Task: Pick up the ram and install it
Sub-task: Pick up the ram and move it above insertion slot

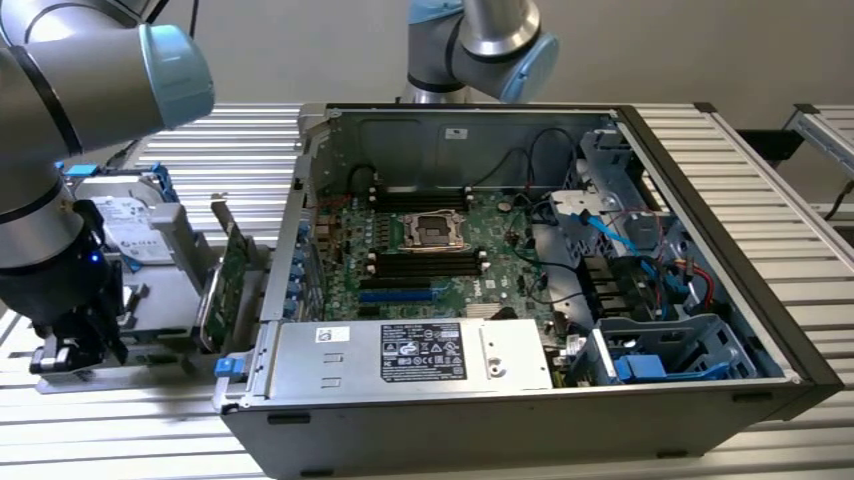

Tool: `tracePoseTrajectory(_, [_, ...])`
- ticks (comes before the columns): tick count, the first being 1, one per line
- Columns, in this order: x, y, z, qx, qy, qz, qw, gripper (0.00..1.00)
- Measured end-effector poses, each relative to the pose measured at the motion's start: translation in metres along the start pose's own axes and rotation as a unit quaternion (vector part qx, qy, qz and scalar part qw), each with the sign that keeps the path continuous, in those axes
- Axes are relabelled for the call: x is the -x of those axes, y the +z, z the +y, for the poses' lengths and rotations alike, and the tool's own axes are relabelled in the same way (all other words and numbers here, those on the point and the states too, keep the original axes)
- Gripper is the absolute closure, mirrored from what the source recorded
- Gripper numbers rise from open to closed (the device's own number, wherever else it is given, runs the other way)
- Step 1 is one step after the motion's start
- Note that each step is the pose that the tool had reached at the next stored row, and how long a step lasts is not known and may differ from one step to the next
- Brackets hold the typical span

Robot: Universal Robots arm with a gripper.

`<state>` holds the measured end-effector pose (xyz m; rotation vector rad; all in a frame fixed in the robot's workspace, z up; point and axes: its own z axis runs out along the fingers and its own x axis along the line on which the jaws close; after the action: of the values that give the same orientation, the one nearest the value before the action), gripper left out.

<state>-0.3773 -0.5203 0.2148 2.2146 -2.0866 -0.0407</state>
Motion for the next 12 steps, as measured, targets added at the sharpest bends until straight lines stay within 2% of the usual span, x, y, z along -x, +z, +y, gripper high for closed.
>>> tracePoseTrajectory(8, [-0.002,-0.0346,0.0023,0.0023,0.0,-0.0002,1.0,0.86])
tracePoseTrajectory(12, [-0.003,-0.0511,-0.0018,0.0058,0.0,-0.0003,1.0,0.86])
